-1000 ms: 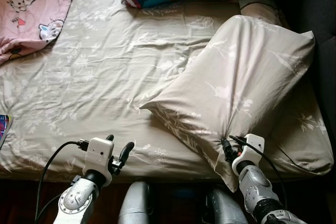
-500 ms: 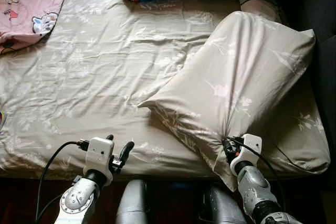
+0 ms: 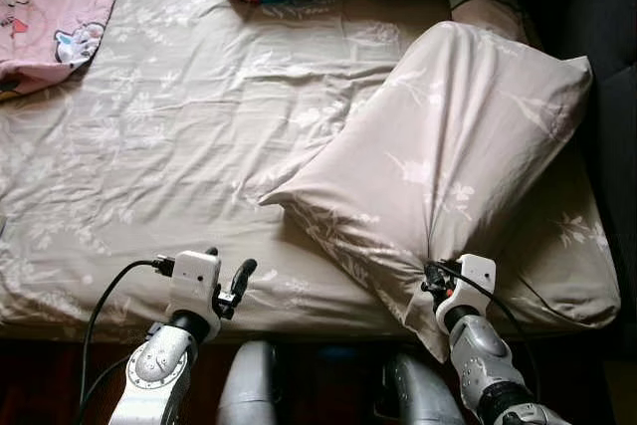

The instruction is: Clean up the room

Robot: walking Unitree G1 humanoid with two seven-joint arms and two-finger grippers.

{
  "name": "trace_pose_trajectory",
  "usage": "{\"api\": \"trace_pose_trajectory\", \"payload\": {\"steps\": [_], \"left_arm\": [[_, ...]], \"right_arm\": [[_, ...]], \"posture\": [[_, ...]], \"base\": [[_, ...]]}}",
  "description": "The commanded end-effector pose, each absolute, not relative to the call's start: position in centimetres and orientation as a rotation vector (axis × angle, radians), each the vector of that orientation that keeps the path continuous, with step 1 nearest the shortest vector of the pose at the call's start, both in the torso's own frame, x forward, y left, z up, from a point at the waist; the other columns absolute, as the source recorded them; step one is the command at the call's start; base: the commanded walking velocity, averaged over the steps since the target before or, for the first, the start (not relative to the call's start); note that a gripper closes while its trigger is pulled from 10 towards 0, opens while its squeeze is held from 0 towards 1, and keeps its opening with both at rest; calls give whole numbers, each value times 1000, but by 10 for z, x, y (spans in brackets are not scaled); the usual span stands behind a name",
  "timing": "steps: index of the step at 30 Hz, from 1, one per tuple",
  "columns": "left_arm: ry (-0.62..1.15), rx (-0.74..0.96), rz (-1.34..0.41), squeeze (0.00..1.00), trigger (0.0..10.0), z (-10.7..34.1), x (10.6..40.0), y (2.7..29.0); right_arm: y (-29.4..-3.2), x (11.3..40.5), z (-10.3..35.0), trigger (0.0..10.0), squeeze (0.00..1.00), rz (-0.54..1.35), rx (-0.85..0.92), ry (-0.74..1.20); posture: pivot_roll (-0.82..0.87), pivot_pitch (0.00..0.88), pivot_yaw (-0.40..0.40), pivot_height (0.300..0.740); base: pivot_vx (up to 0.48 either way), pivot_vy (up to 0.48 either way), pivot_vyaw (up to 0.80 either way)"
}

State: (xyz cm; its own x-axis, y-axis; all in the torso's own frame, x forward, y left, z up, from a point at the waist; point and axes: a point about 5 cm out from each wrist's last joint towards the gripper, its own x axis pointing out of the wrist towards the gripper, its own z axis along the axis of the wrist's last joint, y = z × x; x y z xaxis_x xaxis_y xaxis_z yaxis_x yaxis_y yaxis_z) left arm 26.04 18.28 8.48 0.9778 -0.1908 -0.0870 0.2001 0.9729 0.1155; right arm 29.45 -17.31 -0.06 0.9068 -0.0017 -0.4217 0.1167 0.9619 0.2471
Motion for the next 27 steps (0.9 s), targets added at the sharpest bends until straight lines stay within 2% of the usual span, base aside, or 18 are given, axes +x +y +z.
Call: {"api": "trace_pose_trajectory", "payload": {"steps": [1,6,13,14,15,21,27], "left_arm": [[126,122,-143,0,10000,71,257,195],[131,114,-94,0,10000,65,265,204],[179,103,-8,0,10000,47,262,218],[182,97,5,0,10000,44,261,219],[184,89,8,0,10000,42,261,219],[209,67,19,0,10000,29,261,218],[243,48,32,0,10000,18,260,218]], "right_arm": [[-168,263,-31,0,0,-65,282,578],[-173,262,-29,0,0,-59,255,538],[-181,264,-24,0,0,-68,237,480],[-184,264,-24,235,0,-70,219,479],[-187,264,-22,10000,0,-77,212,465],[-202,267,-14,10000,0,-140,187,403],[-203,270,-9,10000,0,-133,205,359]], "posture": [[130,292,7,657],[93,244,-10,657],[49,172,-36,657],[48,165,-38,657],[45,146,-41,657],[29,101,-43,657],[18,62,-49,657]], "base": [[0,0,0],[0,0,0],[0,0,0],[0,0,0],[0,0,0],[0,0,0],[0,0,0]]}}
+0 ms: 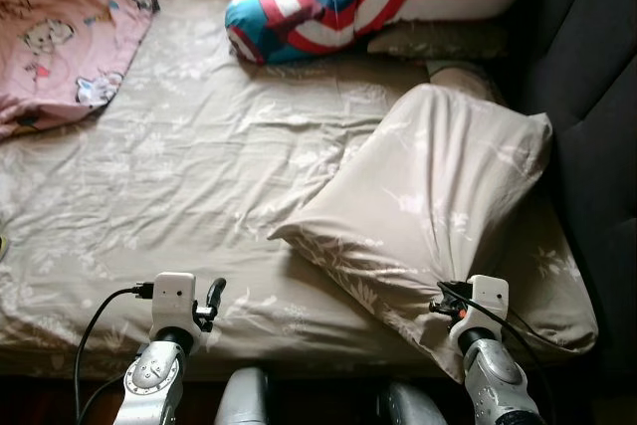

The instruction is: Clean up the room

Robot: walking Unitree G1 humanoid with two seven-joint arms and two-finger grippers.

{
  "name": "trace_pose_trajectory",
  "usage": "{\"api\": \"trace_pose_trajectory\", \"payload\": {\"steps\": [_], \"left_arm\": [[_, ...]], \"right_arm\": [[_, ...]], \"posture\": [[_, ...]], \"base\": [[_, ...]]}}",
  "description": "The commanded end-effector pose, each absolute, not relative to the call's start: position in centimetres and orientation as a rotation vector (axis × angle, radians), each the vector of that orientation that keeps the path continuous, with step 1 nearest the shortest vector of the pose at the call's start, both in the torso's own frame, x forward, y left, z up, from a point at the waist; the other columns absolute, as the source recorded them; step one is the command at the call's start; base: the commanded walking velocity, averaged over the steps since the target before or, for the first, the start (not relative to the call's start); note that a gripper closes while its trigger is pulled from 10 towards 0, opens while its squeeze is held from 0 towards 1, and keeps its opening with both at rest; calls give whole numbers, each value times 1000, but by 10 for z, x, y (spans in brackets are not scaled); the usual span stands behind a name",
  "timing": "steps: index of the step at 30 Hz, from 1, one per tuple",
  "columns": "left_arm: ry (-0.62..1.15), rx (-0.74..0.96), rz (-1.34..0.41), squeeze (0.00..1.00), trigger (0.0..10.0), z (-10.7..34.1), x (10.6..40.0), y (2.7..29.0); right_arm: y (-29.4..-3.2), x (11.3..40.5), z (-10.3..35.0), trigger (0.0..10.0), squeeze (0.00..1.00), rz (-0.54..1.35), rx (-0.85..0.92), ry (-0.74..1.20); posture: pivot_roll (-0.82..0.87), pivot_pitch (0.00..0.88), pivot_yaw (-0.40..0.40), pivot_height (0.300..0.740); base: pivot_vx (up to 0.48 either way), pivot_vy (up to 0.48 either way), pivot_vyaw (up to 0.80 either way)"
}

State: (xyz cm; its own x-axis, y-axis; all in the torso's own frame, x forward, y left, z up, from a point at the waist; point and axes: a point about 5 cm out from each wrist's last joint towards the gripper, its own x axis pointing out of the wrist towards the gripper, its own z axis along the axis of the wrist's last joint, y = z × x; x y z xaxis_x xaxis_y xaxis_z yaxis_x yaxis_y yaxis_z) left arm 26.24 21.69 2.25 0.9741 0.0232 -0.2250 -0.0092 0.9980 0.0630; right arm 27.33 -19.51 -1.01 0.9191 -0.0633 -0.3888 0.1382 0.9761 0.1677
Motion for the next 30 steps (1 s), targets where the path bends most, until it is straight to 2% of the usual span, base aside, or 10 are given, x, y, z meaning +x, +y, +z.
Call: {"api": "trace_pose_trajectory", "payload": {"steps": [1,4,14,30], "left_arm": [[242,38,38,0,10000,17,261,218],[233,29,39,0,10000,18,265,216],[200,8,27,0,10000,21,276,207],[206,-10,11,0,10000,17,279,201]], "right_arm": [[-202,271,-8,10000,0,-122,207,350],[-201,272,-6,10000,0,-103,180,341],[-208,274,-6,10000,0,-145,174,369],[-213,274,-7,10000,0,-176,170,390]], "posture": [[17,53,-54,657],[20,41,-59,662],[23,29,-71,737],[19,24,-73,740]], "base": [[0,0,0],[0,0,0],[0,0,0],[0,0,0]]}}
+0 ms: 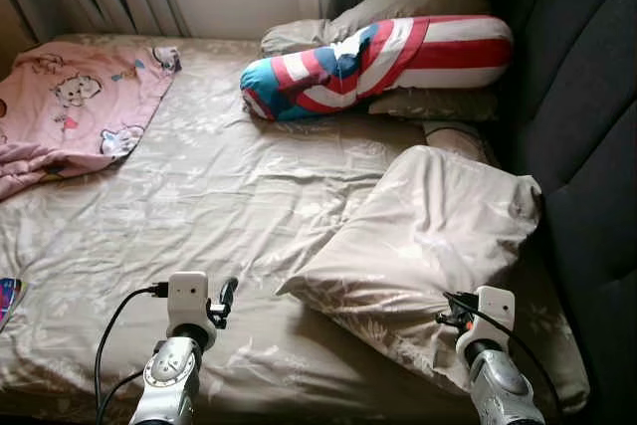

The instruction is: Clean up the room

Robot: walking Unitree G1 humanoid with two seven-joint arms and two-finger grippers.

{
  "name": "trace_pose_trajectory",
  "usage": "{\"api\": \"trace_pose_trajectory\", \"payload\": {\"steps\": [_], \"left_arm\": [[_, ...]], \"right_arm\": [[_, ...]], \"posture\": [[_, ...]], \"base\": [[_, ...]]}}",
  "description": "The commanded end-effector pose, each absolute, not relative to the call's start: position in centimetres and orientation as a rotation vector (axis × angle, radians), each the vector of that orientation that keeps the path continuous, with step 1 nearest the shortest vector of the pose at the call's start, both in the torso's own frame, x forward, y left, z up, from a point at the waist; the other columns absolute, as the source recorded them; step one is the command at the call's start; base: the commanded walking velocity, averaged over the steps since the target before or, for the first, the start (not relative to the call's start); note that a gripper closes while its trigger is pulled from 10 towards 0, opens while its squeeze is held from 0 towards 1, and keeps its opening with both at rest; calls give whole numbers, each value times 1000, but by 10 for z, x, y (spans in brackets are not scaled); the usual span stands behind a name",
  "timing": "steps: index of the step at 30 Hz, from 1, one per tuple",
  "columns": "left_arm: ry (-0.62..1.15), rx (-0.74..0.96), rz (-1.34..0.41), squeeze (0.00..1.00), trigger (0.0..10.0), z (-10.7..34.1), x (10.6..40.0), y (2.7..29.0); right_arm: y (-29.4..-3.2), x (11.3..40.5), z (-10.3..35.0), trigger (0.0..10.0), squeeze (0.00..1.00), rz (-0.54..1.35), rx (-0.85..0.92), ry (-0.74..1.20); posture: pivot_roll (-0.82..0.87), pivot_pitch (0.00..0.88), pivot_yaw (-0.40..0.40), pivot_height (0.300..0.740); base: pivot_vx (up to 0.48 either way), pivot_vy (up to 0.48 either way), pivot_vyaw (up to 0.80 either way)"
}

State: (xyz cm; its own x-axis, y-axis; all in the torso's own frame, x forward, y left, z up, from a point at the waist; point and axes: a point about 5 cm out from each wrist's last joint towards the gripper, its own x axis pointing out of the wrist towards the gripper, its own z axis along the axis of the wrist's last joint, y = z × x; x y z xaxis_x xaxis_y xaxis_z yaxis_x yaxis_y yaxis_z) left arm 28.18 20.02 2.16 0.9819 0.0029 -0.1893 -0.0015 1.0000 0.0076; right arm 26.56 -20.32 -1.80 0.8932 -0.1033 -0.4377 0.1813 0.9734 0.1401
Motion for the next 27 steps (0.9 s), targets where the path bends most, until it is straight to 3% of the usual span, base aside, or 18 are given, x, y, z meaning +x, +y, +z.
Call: {"api": "trace_pose_trajectory", "payload": {"steps": [1,8,27], "left_arm": [[207,-10,11,0,10000,17,279,200],[209,-6,3,0,10000,15,279,197],[203,-3,6,0,10000,15,278,200]], "right_arm": [[-214,274,-7,10000,0,-176,171,391],[-211,275,-8,10000,0,-167,169,403],[-224,273,-8,10000,0,-268,134,416]], "posture": [[19,24,-73,740],[21,22,-79,740],[21,25,-73,740]], "base": [[0,0,0],[0,0,0],[0,-280,0]]}}
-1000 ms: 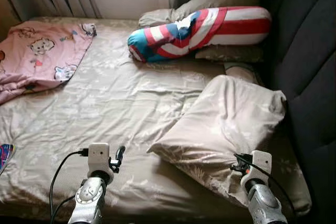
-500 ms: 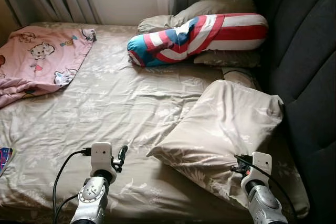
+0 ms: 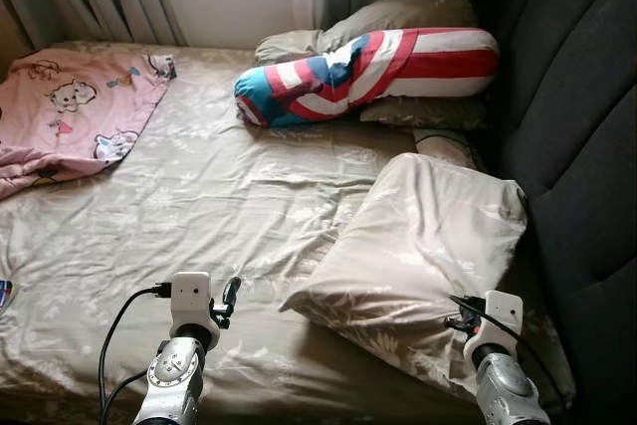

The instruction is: Clean up the room

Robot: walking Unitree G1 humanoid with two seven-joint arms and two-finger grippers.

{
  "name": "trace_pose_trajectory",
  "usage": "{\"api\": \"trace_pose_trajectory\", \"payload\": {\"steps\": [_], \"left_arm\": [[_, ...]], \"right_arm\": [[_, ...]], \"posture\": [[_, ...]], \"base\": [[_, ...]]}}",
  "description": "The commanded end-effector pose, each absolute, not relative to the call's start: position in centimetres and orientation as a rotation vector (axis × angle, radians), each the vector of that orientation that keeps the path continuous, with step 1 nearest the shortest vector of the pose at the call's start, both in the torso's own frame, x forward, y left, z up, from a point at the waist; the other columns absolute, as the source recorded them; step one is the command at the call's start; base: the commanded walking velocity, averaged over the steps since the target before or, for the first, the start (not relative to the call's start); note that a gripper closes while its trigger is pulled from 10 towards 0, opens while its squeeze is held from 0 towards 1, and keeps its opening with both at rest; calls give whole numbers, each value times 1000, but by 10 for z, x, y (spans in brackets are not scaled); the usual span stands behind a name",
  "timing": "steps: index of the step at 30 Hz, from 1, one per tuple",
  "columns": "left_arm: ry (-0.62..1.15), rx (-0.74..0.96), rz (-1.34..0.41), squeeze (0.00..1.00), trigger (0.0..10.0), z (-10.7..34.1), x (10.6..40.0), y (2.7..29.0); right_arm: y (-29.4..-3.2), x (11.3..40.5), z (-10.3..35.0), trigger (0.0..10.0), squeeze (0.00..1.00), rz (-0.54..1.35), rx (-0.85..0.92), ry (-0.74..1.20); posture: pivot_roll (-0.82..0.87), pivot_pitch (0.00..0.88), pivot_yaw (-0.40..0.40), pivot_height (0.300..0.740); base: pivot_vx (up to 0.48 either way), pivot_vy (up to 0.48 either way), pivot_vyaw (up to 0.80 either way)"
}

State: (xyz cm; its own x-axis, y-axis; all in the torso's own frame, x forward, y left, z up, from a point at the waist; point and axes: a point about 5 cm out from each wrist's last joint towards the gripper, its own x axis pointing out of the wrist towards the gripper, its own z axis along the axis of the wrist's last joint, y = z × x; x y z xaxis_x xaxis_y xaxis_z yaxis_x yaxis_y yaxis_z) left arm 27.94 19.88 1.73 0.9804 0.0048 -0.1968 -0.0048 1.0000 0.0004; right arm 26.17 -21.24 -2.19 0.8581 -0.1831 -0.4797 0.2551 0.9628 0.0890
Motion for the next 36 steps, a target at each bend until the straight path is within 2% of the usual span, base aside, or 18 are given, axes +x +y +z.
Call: {"api": "trace_pose_trajectory", "payload": {"steps": [1,20,27,36], "left_arm": [[203,-3,6,0,10000,15,277,200],[206,1,7,0,10000,15,277,203],[220,-3,10,0,10000,13,276,205],[228,-2,5,0,10000,11,273,205]], "right_arm": [[-224,273,-8,10000,0,-269,134,416],[-226,273,-8,10000,0,-309,120,429],[-243,268,-8,10000,0,-404,95,442],[-244,268,-7,10000,0,-411,89,442]], "posture": [[21,25,-72,740],[26,31,-66,740],[27,38,-65,740],[26,39,-62,740]], "base": [[0,-296,0],[0,-309,0],[0,0,0],[0,0,0]]}}
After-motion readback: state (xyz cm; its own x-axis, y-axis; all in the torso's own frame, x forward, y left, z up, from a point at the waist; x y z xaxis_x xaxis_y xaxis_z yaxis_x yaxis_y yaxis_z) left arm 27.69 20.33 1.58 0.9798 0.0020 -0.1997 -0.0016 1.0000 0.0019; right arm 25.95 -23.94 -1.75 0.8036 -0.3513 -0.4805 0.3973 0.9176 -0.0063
